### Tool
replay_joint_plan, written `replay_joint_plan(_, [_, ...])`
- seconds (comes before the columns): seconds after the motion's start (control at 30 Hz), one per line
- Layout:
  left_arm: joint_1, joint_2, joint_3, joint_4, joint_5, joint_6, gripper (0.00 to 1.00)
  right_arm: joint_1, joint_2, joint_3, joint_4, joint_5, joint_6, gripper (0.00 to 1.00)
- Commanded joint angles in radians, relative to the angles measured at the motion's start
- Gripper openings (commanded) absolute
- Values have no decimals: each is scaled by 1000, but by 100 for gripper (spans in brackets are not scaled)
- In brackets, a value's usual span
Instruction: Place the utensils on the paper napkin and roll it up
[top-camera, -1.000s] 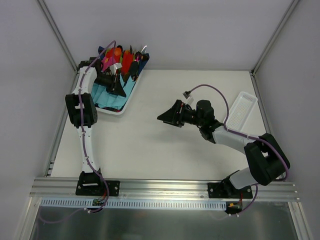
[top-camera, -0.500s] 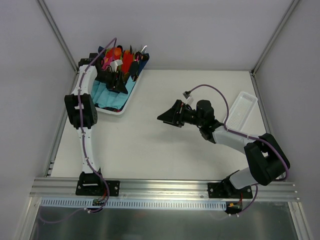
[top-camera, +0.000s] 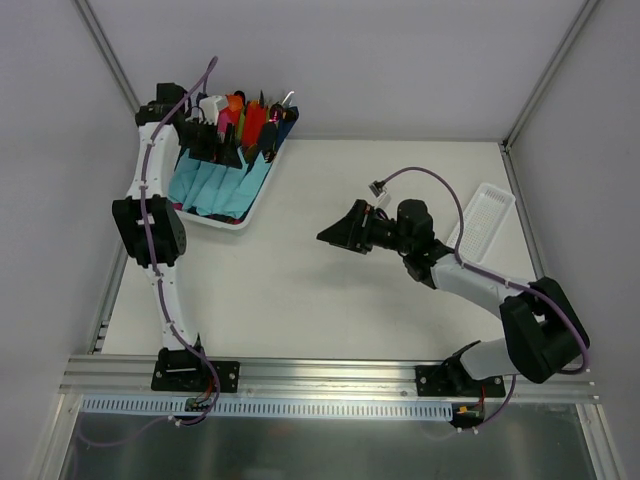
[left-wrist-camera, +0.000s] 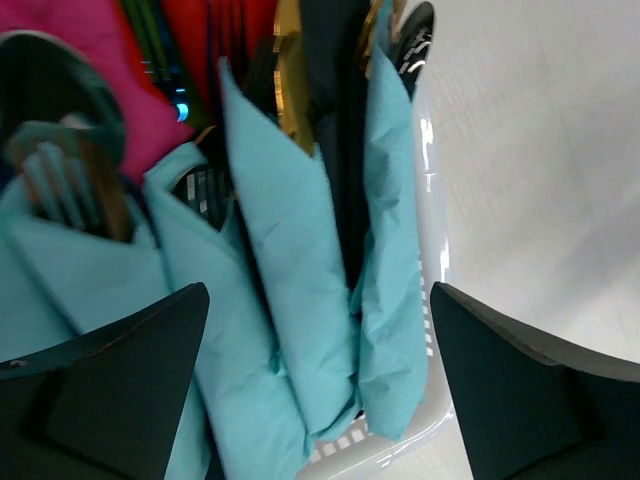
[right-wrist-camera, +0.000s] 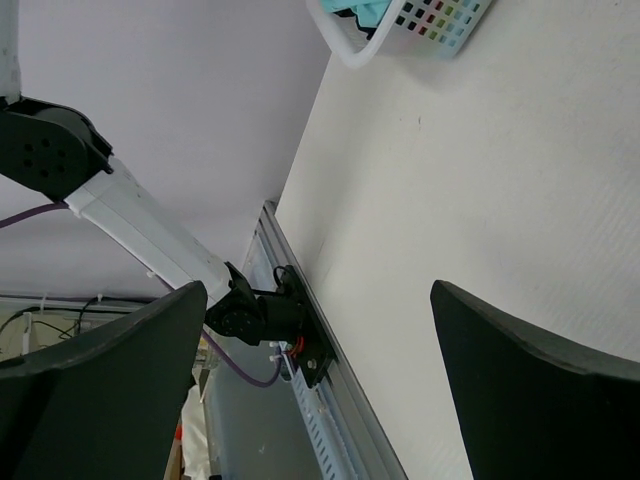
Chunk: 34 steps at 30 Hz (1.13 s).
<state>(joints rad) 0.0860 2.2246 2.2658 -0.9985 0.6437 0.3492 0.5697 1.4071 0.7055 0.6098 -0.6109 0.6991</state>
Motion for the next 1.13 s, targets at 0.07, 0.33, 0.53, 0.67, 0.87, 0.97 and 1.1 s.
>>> replay_joint_plan(0.07, [29,-207,-21,64,-50,-10,98,-10,-112,37,-226,65,-176,99])
replay_joint_plan(0.33, [63,-532,-305,87,163,-50,99,-16,-266,159,-732,292,-472,99])
replay_joint_plan(0.53, [106,-826,-731,191,331,-99,99,-57,-388,167,-910,437,-570,99])
replay_joint_plan(0.67, [124,-940,-978,270,326,-164,99,-71,-437,115,-933,468,-573,99])
replay_joint_plan(0.87, [129,-1106,-1175,378,171,-162,99,-73,-471,37,-959,497,-581,99])
replay_joint_plan(0.97, [130,-1172,-1233,414,133,-177,99,-74,-485,15,-964,511,-589,99])
replay_joint_plan(1.1, [130,-1174,-1233,422,87,-203,99,-73,-488,9,-964,507,-590,99])
